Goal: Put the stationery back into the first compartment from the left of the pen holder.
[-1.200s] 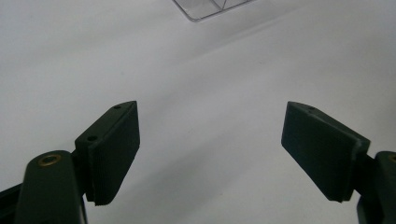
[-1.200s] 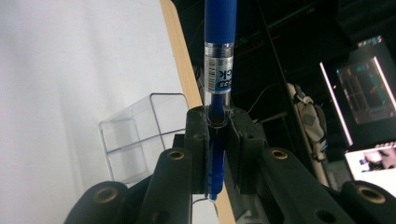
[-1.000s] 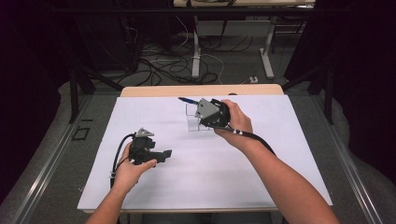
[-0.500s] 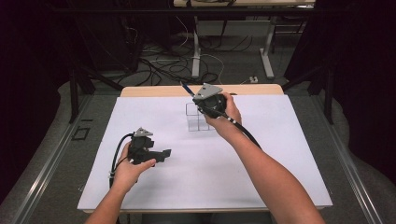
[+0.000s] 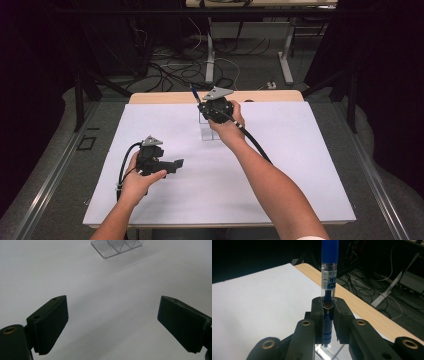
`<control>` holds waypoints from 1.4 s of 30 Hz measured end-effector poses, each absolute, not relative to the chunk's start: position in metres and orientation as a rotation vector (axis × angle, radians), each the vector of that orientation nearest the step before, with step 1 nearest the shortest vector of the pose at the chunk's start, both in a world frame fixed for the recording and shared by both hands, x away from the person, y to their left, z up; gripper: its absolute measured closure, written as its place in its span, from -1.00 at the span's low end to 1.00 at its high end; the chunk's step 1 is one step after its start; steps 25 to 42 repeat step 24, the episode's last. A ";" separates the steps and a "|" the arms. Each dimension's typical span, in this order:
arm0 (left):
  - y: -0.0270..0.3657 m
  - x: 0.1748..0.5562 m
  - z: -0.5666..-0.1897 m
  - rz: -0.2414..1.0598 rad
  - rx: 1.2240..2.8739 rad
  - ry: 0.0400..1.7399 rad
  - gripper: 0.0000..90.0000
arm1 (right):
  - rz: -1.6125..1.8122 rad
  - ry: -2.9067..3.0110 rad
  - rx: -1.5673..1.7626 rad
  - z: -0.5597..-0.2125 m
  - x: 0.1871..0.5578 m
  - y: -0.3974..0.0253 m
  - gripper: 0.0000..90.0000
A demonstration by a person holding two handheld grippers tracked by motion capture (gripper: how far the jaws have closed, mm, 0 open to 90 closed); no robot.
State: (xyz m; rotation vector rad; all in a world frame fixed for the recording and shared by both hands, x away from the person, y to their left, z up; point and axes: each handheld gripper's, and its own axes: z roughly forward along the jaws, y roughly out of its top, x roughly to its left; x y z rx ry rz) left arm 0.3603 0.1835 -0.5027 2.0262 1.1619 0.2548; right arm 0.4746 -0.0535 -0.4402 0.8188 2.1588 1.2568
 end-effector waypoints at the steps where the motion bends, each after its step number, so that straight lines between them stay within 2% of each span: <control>1: 0.183 0.360 -0.503 0.250 2.023 1.166 -0.78 | 1.255 2.161 0.822 -0.442 0.476 -0.052 0.77; 16: 0.184 0.361 -0.505 0.262 2.037 1.168 -0.78 | 1.190 2.216 0.934 -0.468 0.487 -0.046 0.73; 23: 0.187 0.362 -0.502 0.259 2.009 1.183 -0.78 | 1.274 2.173 0.912 -0.467 0.470 -0.058 0.02; 42: 0.187 0.362 -0.502 0.259 2.009 1.183 -0.78 | 1.274 2.173 0.912 -0.467 0.470 -0.058 0.02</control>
